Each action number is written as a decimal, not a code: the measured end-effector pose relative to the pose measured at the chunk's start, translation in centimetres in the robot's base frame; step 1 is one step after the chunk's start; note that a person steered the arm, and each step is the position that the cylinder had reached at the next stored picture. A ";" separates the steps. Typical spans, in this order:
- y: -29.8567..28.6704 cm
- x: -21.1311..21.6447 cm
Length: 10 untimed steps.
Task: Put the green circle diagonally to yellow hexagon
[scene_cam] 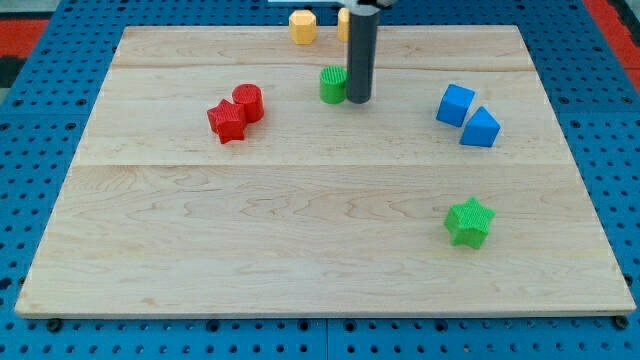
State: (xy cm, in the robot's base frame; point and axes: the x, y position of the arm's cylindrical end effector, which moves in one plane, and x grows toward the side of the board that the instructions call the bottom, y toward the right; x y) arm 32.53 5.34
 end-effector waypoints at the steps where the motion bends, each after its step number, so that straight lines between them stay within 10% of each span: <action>1: -1.6 -1.5; 6: -9.4 1.0; 10: -17.8 -5.8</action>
State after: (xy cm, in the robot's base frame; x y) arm 26.77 -12.42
